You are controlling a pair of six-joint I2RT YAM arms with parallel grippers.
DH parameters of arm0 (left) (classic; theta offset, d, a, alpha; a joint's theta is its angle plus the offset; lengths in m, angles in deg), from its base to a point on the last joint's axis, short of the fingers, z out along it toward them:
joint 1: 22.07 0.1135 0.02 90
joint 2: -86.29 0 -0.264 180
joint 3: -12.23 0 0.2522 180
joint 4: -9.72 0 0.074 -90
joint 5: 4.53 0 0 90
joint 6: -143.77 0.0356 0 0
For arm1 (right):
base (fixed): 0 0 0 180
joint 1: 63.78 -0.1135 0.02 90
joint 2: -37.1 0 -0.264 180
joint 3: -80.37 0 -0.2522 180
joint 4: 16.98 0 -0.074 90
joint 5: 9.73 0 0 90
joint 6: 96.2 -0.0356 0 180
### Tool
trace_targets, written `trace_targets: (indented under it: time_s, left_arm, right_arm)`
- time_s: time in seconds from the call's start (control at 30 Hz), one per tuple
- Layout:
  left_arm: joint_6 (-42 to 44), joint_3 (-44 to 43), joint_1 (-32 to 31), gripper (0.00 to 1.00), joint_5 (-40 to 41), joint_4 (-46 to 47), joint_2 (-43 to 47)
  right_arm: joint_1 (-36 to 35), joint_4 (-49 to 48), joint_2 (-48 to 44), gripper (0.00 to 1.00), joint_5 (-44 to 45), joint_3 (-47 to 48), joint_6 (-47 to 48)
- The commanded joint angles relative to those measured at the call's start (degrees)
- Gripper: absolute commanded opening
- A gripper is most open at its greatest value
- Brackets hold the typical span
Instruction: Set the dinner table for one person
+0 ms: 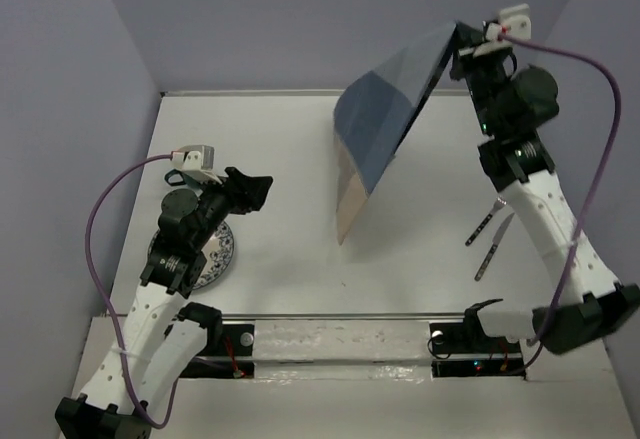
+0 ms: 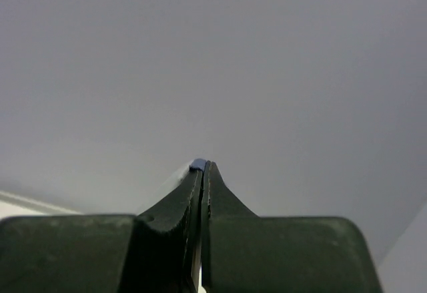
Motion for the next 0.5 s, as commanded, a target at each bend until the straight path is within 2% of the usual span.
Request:
trace_targets:
  time_s: [0.0, 0.03, 0.07, 0.17, 0.27, 0.3, 0.47]
  left_arm:
    - [-4.7, 0.0, 0.2, 0.71, 7.7, -3.4, 1.6]
    - [-5.3, 0.4, 0.2, 0.72, 8.3, -4.5, 1.7]
    - [-5.7, 1.2, 0.1, 0.72, 9.4, -7.3, 1.7]
    - [-5.0, 2.0, 0.1, 0.71, 9.6, -11.2, 1.0]
    - [-6.7, 4.1, -1.5, 0.63, 6.6, -12.4, -2.8]
    - [-7.5, 4.8, -5.3, 0.63, 7.1, -12.2, -3.6]
    - [-12.4, 5.7, -18.8, 0.65, 18.5, -11.9, -9.9]
  right_arm:
    - [0.5, -2.1, -12.6, 0.00, -5.9, -24.1, -9.2]
    - [0.5, -2.5, -15.3, 0.00, -4.5, -29.2, -11.0]
    - [0.5, -3.4, -20.2, 0.00, -1.4, -39.0, -14.7]
    - [0.5, -4.8, -27.9, 0.00, 4.7, -55.1, -21.6]
    - [0.5, -2.0, -29.6, 0.00, 12.9, -60.0, -25.9]
    - [0.5, -0.5, -29.4, 0.00, 14.3, -60.0, -26.5]
    - [0.5, 0.3, -28.5, 0.00, 13.5, -58.0, -27.9]
